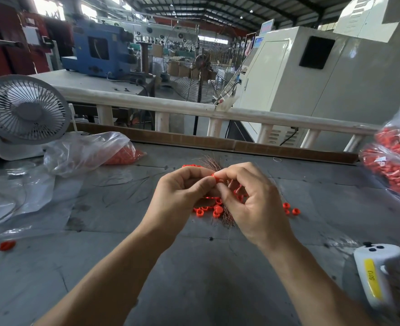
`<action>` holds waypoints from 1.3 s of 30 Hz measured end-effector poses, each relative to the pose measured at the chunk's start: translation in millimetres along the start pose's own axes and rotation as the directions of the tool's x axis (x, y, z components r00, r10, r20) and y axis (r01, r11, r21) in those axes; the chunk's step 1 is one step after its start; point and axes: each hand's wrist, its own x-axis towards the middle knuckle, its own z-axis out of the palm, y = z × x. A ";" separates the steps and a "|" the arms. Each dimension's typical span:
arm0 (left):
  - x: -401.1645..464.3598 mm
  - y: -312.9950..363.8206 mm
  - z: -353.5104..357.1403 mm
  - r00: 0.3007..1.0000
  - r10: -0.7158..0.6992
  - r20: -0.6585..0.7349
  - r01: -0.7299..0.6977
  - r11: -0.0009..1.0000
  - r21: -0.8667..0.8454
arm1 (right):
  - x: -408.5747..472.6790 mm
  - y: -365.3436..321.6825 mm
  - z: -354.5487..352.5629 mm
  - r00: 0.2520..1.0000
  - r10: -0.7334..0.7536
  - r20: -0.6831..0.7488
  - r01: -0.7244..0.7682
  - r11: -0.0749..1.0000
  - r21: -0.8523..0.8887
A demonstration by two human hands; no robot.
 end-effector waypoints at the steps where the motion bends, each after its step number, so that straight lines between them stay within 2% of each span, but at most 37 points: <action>1: 0.3 -0.4 -0.2 1.000 -0.029 -0.004 0.028 0.999 -0.022 | -0.5 -0.6 1.5 1.000 -0.007 0.005 0.008 1.000 -0.028; 4: -0.9 -1.7 2.1 0.993 -0.116 0.013 0.116 0.990 -0.083 | -1.5 -2.4 9.3 1.000 -0.018 -0.017 0.016 0.990 -0.138; 7: -2.6 -0.2 5.7 0.987 -0.158 0.032 0.161 0.977 -0.142 | -0.1 -3.9 15.2 0.993 -0.057 -0.104 0.034 0.976 -0.213; 14: -1.7 4.0 4.4 0.975 -0.211 0.075 0.223 0.947 -0.230 | -1.6 -1.5 15.4 0.987 -0.081 -0.137 0.060 0.987 -0.152; 17: -0.4 4.0 4.7 0.973 -0.217 0.073 0.228 0.952 -0.206 | -2.1 -1.1 14.7 0.986 -0.076 -0.150 0.056 0.990 -0.129; 29: -3.0 3.1 6.9 0.988 -0.154 -0.032 0.151 0.986 -0.070 | 0.1 -5.3 15.1 0.986 -0.112 -0.122 0.084 0.972 -0.221; 39: -1.4 2.4 6.8 0.984 -0.176 -0.027 0.173 0.980 -0.097 | 0.1 -3.3 14.0 0.970 -0.155 -0.187 0.093 0.949 -0.300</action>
